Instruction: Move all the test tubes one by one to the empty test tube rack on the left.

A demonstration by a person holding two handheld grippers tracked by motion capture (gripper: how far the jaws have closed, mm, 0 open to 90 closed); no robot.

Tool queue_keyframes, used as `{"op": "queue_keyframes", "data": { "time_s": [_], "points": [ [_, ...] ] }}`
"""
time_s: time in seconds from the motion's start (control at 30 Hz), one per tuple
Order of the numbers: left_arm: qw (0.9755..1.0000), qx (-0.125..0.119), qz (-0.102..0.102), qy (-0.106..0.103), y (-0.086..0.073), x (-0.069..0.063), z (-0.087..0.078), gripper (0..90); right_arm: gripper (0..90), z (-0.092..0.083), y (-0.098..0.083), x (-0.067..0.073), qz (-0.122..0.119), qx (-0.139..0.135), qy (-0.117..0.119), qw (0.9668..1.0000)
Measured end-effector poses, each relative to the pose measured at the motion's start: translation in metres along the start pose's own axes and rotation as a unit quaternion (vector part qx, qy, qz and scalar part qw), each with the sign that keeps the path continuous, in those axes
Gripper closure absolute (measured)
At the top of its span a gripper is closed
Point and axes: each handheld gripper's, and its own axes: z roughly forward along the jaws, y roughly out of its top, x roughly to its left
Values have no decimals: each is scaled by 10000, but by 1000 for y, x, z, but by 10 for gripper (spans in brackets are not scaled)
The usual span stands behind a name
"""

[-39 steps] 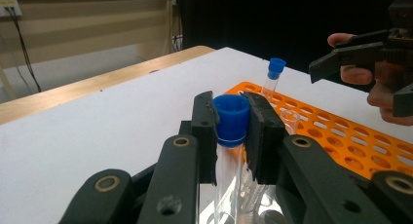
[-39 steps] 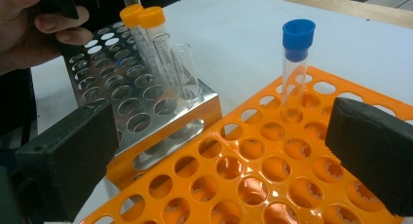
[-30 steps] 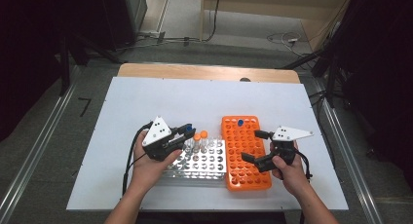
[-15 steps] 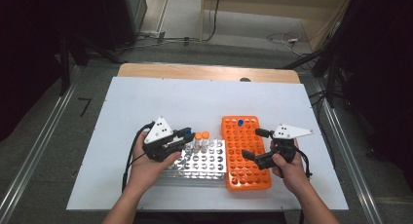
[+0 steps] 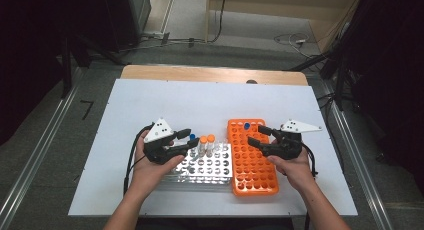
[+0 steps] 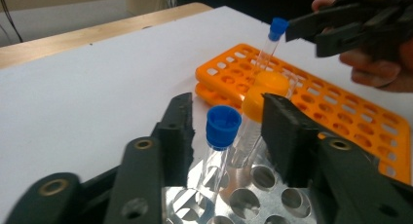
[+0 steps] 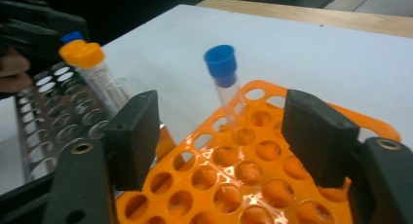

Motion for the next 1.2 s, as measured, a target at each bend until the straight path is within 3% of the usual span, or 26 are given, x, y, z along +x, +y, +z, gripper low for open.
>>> {"op": "queue_keyframes", "data": {
  "time_s": [0.13,0.27,0.37,0.43,0.5,0.87,1.03,1.2],
  "points": [
    [9996,-150,-219,-10,1,3,-6,352,413,6,-1,-4,-105,36,-98,9999],
    [9994,-206,-270,17,1,4,-11,213,477,15,-3,-9,-249,157,-144,9995],
    [9994,-224,-258,12,2,2,-16,136,509,22,-4,-12,-24,303,-27,9995],
    [9994,-258,-241,-1,3,0,-18,105,535,25,-6,-14,-18,366,-86,9993],
    [9995,-241,-221,-52,3,-1,-19,66,541,28,-7,-16,7,366,7,9993],
    [9995,-212,-203,-152,2,-5,-20,15,613,44,-6,-13,-238,762,-117,9967],
    [9994,-185,-219,-174,2,-7,-18,2,689,46,-5,-13,-328,749,-235,9964],
    [9996,-138,-198,-161,2,-8,-16,2,749,47,-6,-8,-685,719,-341,9945]
  ]
}}
